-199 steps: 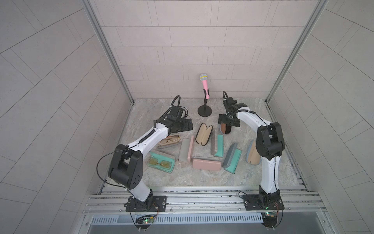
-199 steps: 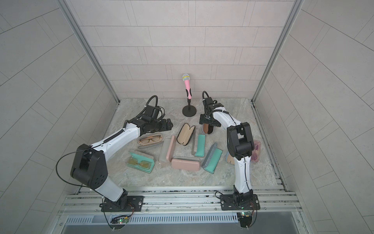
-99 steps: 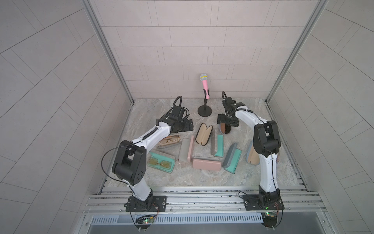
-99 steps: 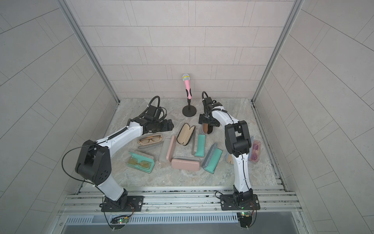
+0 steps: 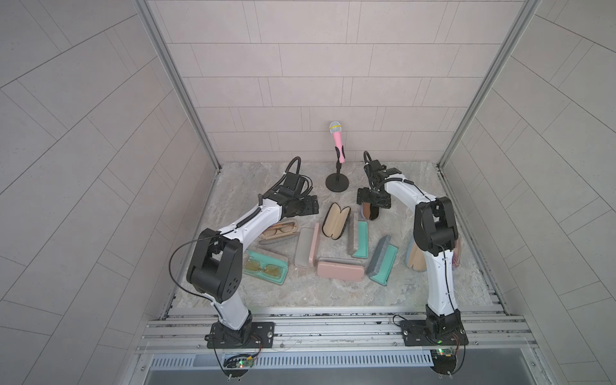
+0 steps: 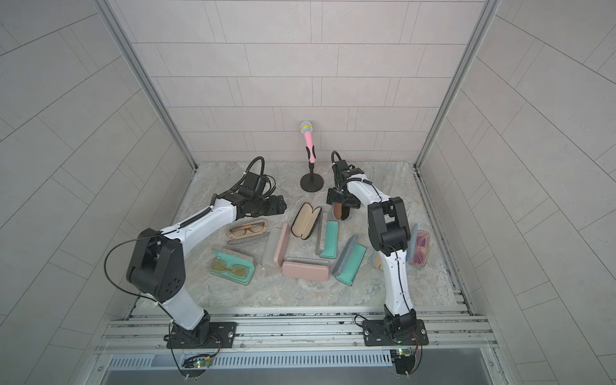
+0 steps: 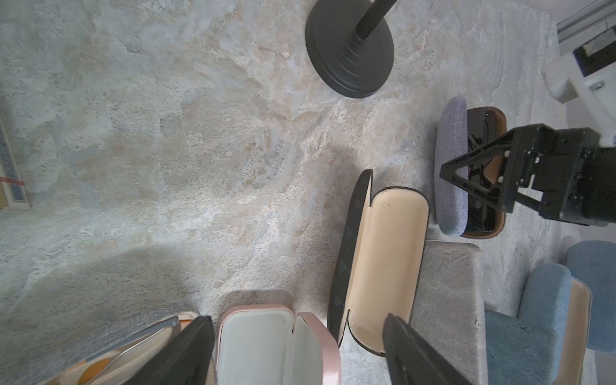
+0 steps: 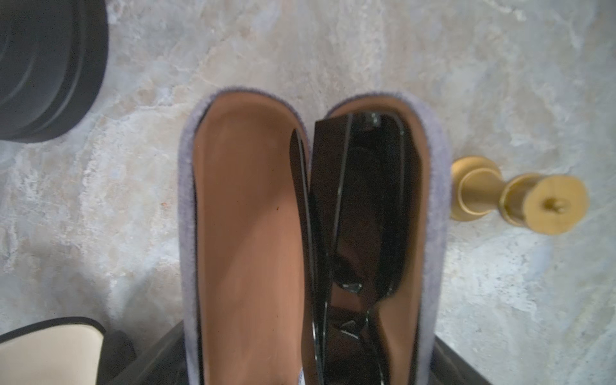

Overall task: Close the glasses case
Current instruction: Pick up the glasses case at the center of the board.

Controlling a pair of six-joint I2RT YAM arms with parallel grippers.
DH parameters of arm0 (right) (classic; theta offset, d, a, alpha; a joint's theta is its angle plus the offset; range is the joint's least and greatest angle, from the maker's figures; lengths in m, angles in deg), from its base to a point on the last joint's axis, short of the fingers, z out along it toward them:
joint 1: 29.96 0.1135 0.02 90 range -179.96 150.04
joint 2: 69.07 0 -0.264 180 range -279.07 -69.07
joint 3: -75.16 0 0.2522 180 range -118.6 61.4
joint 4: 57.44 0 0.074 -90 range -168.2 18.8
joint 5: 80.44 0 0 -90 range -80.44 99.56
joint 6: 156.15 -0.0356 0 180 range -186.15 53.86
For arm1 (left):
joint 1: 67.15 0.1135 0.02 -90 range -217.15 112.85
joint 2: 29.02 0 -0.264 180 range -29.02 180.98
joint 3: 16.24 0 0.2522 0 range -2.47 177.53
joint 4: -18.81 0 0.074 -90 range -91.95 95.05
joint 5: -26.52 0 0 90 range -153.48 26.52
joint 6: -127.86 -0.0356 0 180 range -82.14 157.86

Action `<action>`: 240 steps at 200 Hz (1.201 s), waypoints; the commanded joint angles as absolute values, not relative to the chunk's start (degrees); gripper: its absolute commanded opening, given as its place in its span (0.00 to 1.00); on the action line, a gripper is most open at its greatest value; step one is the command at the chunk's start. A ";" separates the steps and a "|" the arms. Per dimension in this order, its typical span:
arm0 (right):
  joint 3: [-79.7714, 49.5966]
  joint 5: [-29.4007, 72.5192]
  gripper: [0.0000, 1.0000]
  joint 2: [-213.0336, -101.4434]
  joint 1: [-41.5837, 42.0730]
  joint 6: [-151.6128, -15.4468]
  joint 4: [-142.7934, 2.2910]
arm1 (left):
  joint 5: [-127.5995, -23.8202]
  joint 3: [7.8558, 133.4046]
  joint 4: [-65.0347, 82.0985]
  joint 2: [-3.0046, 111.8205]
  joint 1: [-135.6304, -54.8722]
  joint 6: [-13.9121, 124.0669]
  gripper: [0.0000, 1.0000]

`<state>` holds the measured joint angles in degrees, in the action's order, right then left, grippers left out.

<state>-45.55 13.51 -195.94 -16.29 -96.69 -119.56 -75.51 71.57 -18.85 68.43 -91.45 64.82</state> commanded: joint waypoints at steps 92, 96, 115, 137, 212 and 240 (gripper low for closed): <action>-46.83 14.05 0.46 -197.03 -16.81 -96.21 -122.20 | -75.60 73.82 -19.91 69.32 -91.64 63.70 0.82; -46.83 14.15 0.44 -197.12 -16.81 -96.13 -122.19 | -75.54 73.82 -19.91 69.33 -91.69 63.70 0.82; -47.01 14.54 0.37 -197.21 -16.86 -95.79 -122.29 | -75.54 74.04 -20.08 69.42 -91.61 63.52 0.81; -47.57 15.50 0.24 -197.30 -16.89 -95.16 -122.48 | -75.46 74.22 -20.22 69.44 -91.59 63.50 0.81; -48.22 12.59 0.13 -187.29 -17.09 -93.05 -125.13 | -74.89 75.14 -21.58 68.13 -91.59 63.68 0.81; -49.43 8.95 0.13 -183.31 -18.97 -92.94 -127.68 | -74.89 75.01 -21.40 67.88 -91.62 63.96 0.81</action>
<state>-46.84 13.94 -190.63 -17.12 -93.56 -124.26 -75.64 73.77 -20.25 68.76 -91.45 64.53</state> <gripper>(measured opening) 0.295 0.810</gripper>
